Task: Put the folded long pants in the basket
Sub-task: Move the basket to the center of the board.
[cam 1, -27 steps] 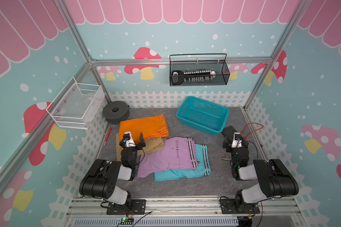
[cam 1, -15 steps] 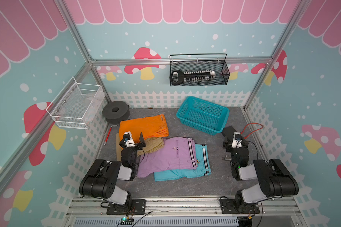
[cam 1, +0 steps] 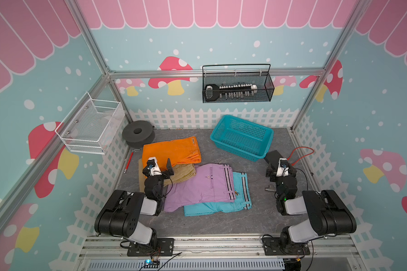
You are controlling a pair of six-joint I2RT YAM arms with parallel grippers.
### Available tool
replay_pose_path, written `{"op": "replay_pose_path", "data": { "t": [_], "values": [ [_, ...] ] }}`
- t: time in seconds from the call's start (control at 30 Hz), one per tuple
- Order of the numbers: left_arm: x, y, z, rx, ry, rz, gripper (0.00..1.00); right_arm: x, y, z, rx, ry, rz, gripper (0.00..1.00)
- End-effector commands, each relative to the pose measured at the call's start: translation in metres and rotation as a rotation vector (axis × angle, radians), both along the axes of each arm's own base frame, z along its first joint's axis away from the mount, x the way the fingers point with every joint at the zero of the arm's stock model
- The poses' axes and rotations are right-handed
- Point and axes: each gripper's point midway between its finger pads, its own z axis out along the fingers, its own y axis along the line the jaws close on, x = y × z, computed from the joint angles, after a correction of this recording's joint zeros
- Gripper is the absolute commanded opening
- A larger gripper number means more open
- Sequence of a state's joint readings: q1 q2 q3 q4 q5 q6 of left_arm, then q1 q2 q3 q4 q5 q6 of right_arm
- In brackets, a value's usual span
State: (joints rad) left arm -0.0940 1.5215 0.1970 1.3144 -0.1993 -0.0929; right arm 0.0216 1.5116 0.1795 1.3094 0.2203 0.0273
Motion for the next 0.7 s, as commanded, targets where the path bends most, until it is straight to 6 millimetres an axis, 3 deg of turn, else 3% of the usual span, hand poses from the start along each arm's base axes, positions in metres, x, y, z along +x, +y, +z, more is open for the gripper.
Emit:
{"op": "replay_pose_path", "data": {
  "t": [0.0, 0.23, 0.4, 0.47, 0.57, 0.67],
  "values": [
    [0.003, 0.0, 0.004, 0.012, -0.015, 0.004, 0.99, 0.004, 0.002, 0.009, 0.008, -0.035, 0.001, 0.99],
    [0.003, 0.001, 0.005, 0.0, -0.014, -0.025, 0.99, 0.004, 0.002, 0.009, 0.011, -0.034, -0.001, 0.99],
    [-0.007, -0.002, 0.035, 0.022, -0.04, 0.021, 0.99, 0.005, 0.002, 0.009, 0.013, -0.034, 0.004, 0.99],
    [-0.011, 0.004, 0.045, -0.101, -0.015, 0.074, 0.99, 0.003, 0.001, 0.01, 0.01, -0.038, -0.002, 0.99],
    [-0.025, -0.007, 0.076, -0.29, -0.076, -0.012, 0.99, -0.012, 0.007, 0.04, -0.02, -0.104, 0.0, 0.99],
    [-0.04, -0.006, 0.086, -0.451, -0.07, -0.001, 0.99, -0.027, -0.002, 0.076, 0.232, -0.118, -0.092, 0.99]
  ]
}}
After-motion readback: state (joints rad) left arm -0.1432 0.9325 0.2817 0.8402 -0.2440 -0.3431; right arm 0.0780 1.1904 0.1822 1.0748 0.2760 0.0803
